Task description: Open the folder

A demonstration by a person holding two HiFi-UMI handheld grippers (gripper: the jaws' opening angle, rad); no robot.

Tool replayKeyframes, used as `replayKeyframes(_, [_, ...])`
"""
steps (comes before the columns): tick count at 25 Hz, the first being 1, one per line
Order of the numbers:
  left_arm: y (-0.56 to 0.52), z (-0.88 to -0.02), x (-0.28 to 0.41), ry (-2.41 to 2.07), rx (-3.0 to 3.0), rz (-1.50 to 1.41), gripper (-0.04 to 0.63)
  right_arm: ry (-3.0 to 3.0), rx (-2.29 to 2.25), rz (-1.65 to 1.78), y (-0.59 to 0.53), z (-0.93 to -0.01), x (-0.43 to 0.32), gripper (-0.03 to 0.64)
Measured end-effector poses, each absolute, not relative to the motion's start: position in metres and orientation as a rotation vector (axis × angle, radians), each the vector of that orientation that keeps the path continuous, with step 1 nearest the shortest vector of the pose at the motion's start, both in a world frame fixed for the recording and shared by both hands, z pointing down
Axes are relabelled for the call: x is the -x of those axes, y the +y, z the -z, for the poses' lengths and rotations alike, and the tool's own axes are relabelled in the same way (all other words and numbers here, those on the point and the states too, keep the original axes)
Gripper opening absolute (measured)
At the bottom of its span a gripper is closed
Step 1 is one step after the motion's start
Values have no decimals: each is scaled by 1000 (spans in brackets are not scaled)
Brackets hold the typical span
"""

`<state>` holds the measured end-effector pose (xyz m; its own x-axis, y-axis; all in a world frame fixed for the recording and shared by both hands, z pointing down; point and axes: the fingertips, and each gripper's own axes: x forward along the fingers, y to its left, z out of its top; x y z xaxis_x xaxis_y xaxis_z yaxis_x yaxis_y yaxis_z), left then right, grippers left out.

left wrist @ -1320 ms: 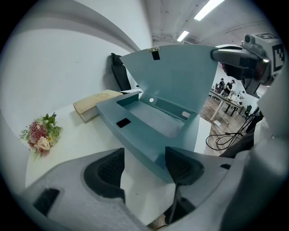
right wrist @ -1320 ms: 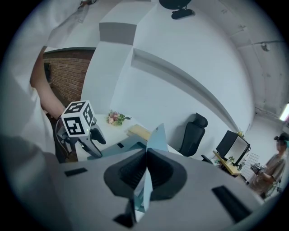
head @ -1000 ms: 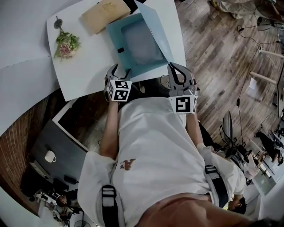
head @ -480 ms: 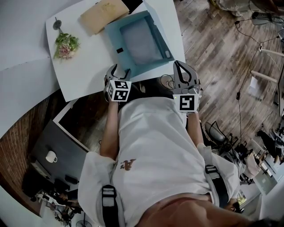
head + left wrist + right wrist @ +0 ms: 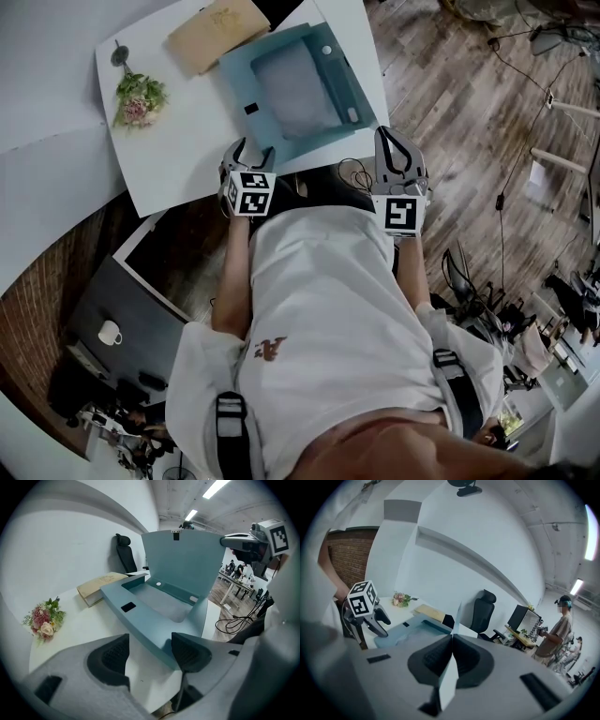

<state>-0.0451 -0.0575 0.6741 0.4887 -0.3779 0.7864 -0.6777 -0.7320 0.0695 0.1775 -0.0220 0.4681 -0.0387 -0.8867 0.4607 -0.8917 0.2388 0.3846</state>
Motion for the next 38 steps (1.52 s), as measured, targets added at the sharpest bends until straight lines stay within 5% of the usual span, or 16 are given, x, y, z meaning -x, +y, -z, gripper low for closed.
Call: replayKeyframes(38, [-55,-672,45,-891,-2351,-1133,291,-1738,-1847,-167,-12,-497,-268,9])
